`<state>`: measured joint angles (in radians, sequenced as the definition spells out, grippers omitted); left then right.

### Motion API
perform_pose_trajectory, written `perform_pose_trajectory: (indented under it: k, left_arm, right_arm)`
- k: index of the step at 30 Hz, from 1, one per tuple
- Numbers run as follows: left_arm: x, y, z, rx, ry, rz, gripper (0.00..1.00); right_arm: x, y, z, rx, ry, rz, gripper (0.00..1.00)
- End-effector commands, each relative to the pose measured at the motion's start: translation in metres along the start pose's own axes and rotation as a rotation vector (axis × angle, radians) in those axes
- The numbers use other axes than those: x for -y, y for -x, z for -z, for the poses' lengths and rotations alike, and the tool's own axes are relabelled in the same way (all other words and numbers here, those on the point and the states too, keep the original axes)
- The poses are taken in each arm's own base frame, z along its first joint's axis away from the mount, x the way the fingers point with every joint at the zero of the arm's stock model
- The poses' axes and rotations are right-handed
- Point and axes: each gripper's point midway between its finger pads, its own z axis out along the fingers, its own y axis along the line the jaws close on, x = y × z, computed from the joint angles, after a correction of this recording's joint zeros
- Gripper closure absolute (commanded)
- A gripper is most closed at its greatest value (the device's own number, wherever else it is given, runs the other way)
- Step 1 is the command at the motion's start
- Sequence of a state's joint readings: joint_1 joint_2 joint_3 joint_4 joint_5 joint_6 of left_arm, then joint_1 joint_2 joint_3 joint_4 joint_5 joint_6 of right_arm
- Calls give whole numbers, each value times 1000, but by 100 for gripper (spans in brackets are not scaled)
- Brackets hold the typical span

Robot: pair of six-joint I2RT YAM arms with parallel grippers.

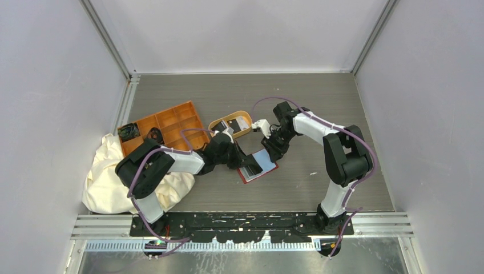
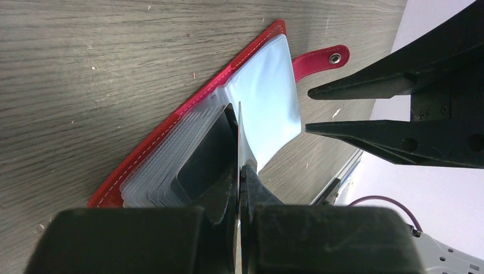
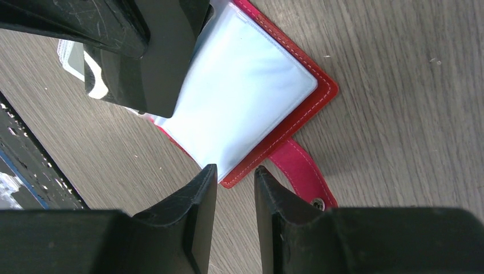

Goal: Put the credit cards into the card holder
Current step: Insert the credit card into the card holder.

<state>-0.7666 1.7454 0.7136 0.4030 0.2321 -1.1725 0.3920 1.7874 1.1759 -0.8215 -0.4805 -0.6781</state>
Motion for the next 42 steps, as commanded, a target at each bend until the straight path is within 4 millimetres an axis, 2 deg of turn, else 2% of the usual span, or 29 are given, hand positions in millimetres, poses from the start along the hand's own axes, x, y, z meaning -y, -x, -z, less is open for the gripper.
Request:
perform_pose_trajectory:
  k: [1,19,31,37,42]
  left_arm:
    - [-8,2,1,36,40,-9,100]
    - [-1,-7,-9,27,-3,39,100]
    - [-8,-15,-11,7,-11,82,100]
    - [-23,-9,0,68,49,79,100]
    - [-20,-4,1,100,40,66,100]
  right_arm:
    - [0,17,10,39,-9,20,64]
    - [-2,20,10,53,-1,7,64]
    - [-3,22,11,59,1,2,64]
    - [-4,22,11,62,5,0,63]
    - [-4,22,11,61,7,-2,63]
